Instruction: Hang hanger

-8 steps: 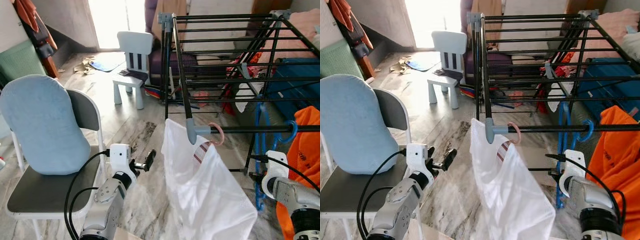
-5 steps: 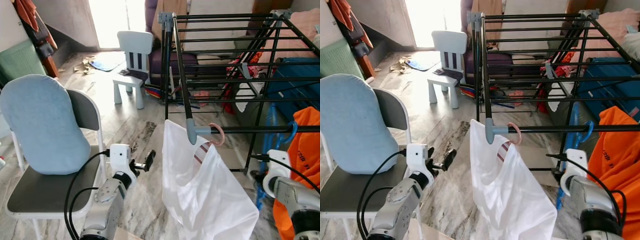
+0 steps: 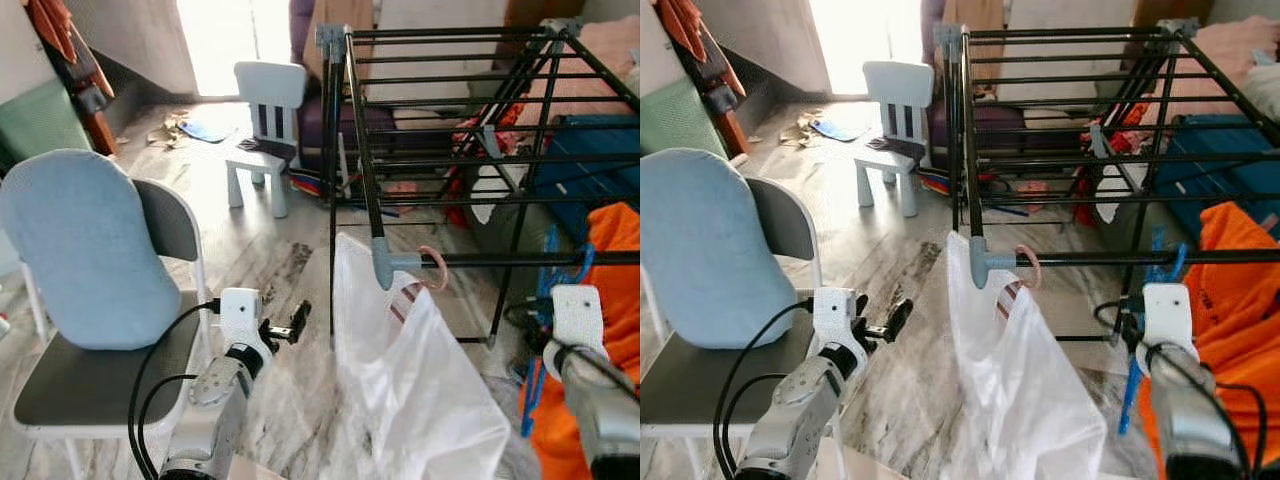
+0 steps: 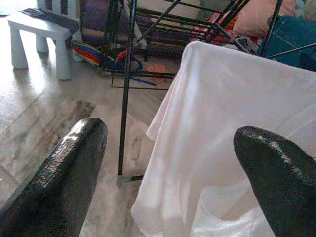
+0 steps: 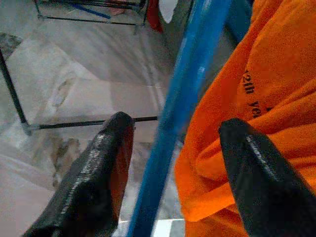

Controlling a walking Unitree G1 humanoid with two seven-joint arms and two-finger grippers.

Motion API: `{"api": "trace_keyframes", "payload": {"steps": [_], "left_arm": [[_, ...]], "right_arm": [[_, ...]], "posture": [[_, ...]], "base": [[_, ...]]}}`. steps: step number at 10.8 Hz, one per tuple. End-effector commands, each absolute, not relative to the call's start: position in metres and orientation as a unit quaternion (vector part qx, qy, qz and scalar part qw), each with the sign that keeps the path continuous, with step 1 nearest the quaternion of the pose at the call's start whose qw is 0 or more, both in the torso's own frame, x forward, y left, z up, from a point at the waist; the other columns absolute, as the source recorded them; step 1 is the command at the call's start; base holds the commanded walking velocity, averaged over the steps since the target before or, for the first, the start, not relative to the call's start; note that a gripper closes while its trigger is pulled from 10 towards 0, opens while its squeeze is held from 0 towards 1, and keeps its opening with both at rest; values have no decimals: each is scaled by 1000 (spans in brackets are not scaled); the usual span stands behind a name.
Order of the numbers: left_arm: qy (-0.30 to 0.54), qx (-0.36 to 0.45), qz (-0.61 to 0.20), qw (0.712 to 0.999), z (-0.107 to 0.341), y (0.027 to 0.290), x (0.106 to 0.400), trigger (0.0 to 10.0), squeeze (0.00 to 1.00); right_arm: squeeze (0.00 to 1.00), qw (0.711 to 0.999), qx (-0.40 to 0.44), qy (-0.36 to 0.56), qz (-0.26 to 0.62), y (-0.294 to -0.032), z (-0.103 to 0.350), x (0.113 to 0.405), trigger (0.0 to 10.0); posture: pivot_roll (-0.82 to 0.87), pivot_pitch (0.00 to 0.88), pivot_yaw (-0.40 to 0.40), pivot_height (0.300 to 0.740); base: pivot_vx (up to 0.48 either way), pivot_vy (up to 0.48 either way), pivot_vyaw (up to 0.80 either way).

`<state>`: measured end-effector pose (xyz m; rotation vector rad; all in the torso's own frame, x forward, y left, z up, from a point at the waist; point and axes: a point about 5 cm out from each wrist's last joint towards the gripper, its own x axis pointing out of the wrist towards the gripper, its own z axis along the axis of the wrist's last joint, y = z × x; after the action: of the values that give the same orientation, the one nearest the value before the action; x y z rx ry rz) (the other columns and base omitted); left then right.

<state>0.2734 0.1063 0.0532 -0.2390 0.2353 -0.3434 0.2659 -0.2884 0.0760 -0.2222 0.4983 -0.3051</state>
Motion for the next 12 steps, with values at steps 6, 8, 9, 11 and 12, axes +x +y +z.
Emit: {"api": "trace_keyframes", "payload": {"steps": [6, 8, 9, 11, 12], "left_arm": [[117, -101, -169, 973, 53, 104, 275, 10000, 0], [120, -96, -164, 974, 52, 105, 274, 10000, 0], [121, -95, -163, 974, 52, 104, 274, 10000, 0], [122, -88, -160, 976, 52, 105, 275, 10000, 0], [122, -87, -159, 976, 52, 106, 275, 10000, 0]], "right_arm": [[1000, 963, -121, 184, -154, -267, 88, 250, 10000], [949, 967, -124, 160, -152, -264, 94, 250, 10000], [949, 968, -125, 158, -151, -262, 95, 250, 10000], [439, 969, -130, 152, -144, -254, 98, 252, 10000], [208, 970, -129, 153, -139, -252, 97, 253, 10000]], "posture": [[-247, 0, 30, 740], [-240, 0, 25, 740], [-240, 0, 25, 740], [-232, 0, 24, 740], [-231, 0, 24, 740]], "base": [[0, 0, 0], [0, 0, 0], [0, 0, 0], [-133, 0, 0], [-266, 0, 0]]}}
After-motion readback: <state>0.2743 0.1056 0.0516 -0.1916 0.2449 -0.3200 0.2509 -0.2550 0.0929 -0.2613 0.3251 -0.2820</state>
